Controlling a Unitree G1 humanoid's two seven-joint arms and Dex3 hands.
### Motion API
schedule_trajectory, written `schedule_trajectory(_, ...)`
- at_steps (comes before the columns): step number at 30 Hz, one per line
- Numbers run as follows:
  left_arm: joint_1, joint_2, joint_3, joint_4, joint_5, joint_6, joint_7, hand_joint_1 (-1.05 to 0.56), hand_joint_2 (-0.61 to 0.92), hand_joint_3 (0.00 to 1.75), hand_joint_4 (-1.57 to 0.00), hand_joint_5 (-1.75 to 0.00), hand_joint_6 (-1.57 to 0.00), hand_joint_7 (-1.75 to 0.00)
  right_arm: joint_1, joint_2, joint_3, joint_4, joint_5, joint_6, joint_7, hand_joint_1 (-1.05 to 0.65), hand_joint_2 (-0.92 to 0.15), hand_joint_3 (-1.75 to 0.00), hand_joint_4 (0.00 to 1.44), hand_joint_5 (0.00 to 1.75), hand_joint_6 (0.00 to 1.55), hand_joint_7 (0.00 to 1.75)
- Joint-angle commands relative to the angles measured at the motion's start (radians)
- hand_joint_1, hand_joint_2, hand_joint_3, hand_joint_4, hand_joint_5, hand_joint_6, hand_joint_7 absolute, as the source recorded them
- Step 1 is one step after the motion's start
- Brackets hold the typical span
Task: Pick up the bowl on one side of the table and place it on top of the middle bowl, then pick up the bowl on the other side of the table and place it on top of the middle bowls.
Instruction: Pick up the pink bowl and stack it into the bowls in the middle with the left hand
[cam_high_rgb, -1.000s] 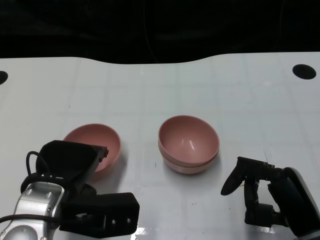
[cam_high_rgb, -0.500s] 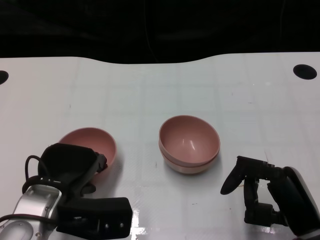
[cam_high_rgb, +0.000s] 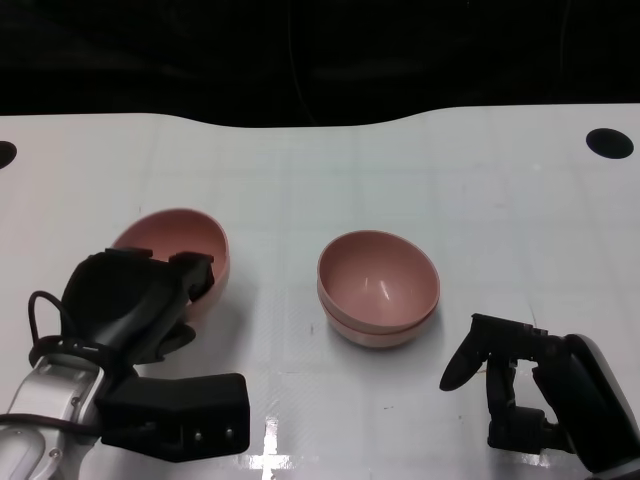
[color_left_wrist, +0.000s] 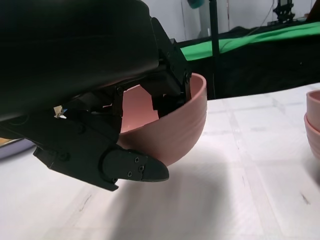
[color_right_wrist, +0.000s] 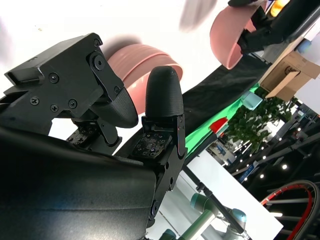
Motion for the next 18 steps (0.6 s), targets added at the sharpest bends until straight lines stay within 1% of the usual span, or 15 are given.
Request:
schedule_trajectory(1, -0.005, 0.019, 0.013, -0.018, -0.019, -0.002, 0.008, -0.23, 0.71, 0.62, -0.84, -1.75, -0.68, -1.56, 0.002, -0.005, -0.008, -0.007, -0.001, -0.001, -0.005, -0.09, -0.15, -1.61, 0.91, 1.75, 0.85, 1.36)
schedule_trajectory(3, -0.006, 0.019, 0.014, -0.028, -0.025, -0.001, 0.005, -0.23, 0.71, 0.63, -0.84, -1.75, -0.71, -1.49, 0.002, -0.005, -0.009, -0.007, -0.002, -0.001, -0.006, -0.09, -0.15, -1.61, 0.91, 1.75, 0.85, 1.36)
schedule_trajectory(8, -0.010, 0.018, 0.011, -0.042, -0.028, 0.005, 0.006, -0.23, 0.70, 0.64, -0.84, -1.75, -0.72, -1.46, 0.002, -0.004, -0.009, -0.008, -0.003, 0.000, -0.006, -0.09, -0.15, -1.61, 0.91, 1.75, 0.85, 1.36)
schedule_trajectory(9, -0.012, 0.015, 0.011, -0.051, -0.026, 0.008, 0.007, -0.22, 0.67, 0.69, -0.82, -1.75, -0.69, -1.57, 0.003, -0.004, -0.009, -0.008, -0.004, 0.001, -0.006, -0.09, -0.15, -1.61, 0.91, 1.75, 0.85, 1.36)
schedule_trajectory(10, -0.014, 0.013, 0.011, -0.058, -0.026, 0.010, 0.007, -0.22, 0.66, 0.73, -0.81, -1.75, -0.67, -1.62, 0.003, -0.003, -0.008, -0.009, -0.005, 0.002, -0.006, -0.09, -0.15, -1.61, 0.91, 1.75, 0.85, 1.36)
schedule_trajectory(12, -0.014, 0.013, 0.010, -0.063, -0.026, 0.013, 0.007, -0.22, 0.64, 0.76, -0.81, -1.75, -0.66, -1.65, 0.003, -0.003, -0.008, -0.009, -0.005, 0.002, -0.006, -0.09, -0.15, -1.61, 0.91, 1.75, 0.85, 1.36)
schedule_trajectory(15, -0.014, 0.014, 0.009, -0.065, -0.027, 0.016, 0.006, -0.22, 0.63, 0.77, -0.81, -1.75, -0.65, -1.66, 0.003, -0.003, -0.009, -0.009, -0.005, 0.002, -0.006, -0.09, -0.15, -1.61, 0.91, 1.75, 0.85, 1.36)
schedule_trajectory(16, -0.018, 0.006, 0.009, -0.078, -0.029, 0.013, 0.012, -0.22, 0.63, 0.77, -0.81, -1.75, -0.66, -1.62, 0.004, -0.002, -0.007, -0.010, -0.003, 0.005, -0.003, -0.09, -0.15, -1.61, 0.91, 1.75, 0.85, 1.36)
schedule_trajectory(17, -0.022, 0.000, 0.009, -0.088, -0.030, 0.011, 0.016, -0.23, 0.61, 0.79, -0.82, -1.75, -0.70, -1.52, 0.004, -0.002, -0.006, -0.011, -0.002, 0.008, -0.001, -0.10, -0.15, -1.61, 0.91, 1.75, 0.85, 1.36)
schedule_trajectory(18, -0.027, -0.005, 0.009, -0.097, -0.033, 0.006, 0.021, -0.23, 0.60, 0.79, -0.82, -1.75, -0.72, -1.47, 0.005, -0.001, -0.005, -0.013, -0.004, 0.012, 0.000, -0.10, -0.15, -1.61, 0.91, 1.75, 0.85, 1.36)
